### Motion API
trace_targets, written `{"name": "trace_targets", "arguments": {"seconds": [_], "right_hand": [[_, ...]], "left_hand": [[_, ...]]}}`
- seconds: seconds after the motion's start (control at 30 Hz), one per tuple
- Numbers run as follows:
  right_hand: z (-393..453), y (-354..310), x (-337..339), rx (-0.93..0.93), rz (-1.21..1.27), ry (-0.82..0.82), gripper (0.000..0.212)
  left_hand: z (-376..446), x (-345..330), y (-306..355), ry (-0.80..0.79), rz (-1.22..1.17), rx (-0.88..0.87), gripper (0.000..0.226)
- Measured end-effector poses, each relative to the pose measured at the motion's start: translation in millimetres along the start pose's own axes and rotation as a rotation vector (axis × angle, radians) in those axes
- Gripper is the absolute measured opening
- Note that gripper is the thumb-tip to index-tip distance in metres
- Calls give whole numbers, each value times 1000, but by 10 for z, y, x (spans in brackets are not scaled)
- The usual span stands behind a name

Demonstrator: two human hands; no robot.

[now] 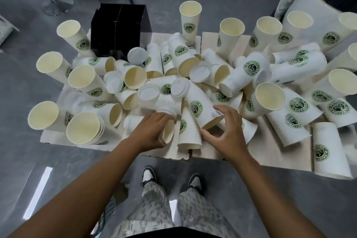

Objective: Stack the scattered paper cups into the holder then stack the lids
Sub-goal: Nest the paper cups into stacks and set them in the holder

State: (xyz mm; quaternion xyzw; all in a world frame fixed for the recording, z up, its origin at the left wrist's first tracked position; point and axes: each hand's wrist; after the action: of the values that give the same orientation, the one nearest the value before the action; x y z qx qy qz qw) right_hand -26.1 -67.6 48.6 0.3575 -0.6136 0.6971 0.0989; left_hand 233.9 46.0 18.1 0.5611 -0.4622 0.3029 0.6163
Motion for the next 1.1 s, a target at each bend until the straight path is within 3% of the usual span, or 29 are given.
{"name": "trace_targets", "arguments": {"seconds": [0.27, 0.4, 0.57, 0.77, 1.1], "right_hand": [[67, 67, -64, -119, -111, 14, 89], [102, 77, -178, -182, -184, -28, 96], [90, 68, -223, -188, -170, -37, 92], [50, -117, -12, -29, -15, 77, 83], [64, -453, 401, 228, -114, 140, 89]], "left_hand": [[-19, 393, 288, 398, -194, 80, 95], [-80, 594, 505, 490, -316, 113, 89], [-192, 741, 590, 558, -296, 103, 84], [-313, 912, 589, 635, -233, 64, 84], [-488, 1121, 648, 702, -205, 84, 81]]}}
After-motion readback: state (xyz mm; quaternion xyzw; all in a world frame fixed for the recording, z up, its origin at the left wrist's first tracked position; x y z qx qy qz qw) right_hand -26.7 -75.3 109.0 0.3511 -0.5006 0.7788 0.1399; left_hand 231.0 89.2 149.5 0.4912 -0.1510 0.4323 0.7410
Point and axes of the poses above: each hand's wrist, its own z-axis towards the middle knuckle, its own x-axis out of the back of the hand, y = z × x, and after that the axes turned 14 degrees about -x, right-handed
